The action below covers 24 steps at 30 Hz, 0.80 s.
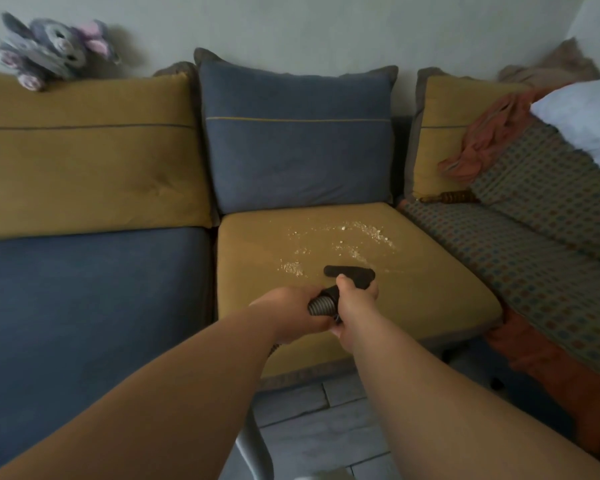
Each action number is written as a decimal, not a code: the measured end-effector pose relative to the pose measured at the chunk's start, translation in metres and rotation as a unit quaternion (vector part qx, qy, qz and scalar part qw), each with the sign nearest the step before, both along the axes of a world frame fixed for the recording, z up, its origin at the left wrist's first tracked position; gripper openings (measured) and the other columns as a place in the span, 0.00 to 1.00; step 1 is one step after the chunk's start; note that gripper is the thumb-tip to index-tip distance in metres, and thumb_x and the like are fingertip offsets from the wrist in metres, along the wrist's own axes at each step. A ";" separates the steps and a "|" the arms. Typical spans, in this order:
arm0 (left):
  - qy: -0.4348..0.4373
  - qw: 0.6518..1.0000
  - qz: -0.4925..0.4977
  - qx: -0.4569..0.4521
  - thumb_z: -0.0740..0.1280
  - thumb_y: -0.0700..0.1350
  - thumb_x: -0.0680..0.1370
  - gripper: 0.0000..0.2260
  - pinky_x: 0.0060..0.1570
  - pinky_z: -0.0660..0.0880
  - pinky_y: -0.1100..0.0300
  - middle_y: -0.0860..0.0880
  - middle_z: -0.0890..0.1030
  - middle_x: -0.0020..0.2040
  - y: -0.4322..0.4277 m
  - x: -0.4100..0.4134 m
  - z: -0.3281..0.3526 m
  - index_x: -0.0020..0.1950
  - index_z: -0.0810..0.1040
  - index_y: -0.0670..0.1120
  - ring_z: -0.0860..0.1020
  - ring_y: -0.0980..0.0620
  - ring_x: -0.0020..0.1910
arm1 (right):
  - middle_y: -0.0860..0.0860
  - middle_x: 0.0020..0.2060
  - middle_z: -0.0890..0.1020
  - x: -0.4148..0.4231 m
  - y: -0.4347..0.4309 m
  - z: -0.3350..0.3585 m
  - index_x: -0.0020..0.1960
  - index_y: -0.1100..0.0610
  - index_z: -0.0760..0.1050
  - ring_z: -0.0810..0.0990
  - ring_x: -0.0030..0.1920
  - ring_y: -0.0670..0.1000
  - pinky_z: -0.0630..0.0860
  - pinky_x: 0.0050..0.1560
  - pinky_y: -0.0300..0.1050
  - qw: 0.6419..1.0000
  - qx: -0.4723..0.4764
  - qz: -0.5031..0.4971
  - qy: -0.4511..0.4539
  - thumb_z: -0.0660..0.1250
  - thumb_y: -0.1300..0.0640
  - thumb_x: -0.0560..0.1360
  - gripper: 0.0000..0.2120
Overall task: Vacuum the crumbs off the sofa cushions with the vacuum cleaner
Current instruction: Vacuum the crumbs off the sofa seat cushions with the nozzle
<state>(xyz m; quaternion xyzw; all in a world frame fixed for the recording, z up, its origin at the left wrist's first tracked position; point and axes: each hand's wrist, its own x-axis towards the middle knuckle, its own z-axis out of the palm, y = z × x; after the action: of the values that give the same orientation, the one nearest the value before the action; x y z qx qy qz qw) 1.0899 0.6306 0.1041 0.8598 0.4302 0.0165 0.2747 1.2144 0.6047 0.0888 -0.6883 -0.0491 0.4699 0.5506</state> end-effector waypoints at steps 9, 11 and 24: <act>-0.012 0.999 0.015 -0.044 0.68 0.59 0.74 0.19 0.33 0.80 0.57 0.49 0.81 0.44 -0.011 -0.033 0.013 0.63 0.72 0.59 0.78 0.53 0.30 | 0.58 0.64 0.71 -0.030 -0.004 0.005 0.77 0.39 0.43 0.76 0.54 0.64 0.80 0.46 0.61 1.000 -0.009 0.022 -0.016 0.64 0.49 0.78 0.37; -0.013 0.999 0.022 -0.045 0.68 0.59 0.75 0.19 0.34 0.80 0.57 0.50 0.81 0.44 -0.015 -0.041 0.012 0.64 0.72 0.58 0.78 0.54 0.30 | 0.58 0.64 0.71 -0.038 -0.004 0.002 0.77 0.38 0.43 0.76 0.53 0.64 0.81 0.44 0.60 0.999 -0.010 0.031 -0.020 0.63 0.49 0.78 0.37; -0.005 0.997 0.062 -0.040 0.67 0.62 0.74 0.25 0.33 0.80 0.60 0.52 0.79 0.43 -0.003 -0.068 0.001 0.70 0.68 0.58 0.78 0.55 0.30 | 0.58 0.66 0.71 -0.066 0.020 -0.002 0.77 0.38 0.43 0.75 0.53 0.64 0.79 0.49 0.62 0.998 -0.026 0.054 -0.028 0.63 0.48 0.77 0.37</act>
<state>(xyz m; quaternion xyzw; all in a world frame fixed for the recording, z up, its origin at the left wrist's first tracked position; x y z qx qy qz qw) 1.0222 0.6273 0.1048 0.8197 0.4817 0.0209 0.3094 1.1488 0.6244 0.0869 -0.7115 -0.0893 0.4808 0.5046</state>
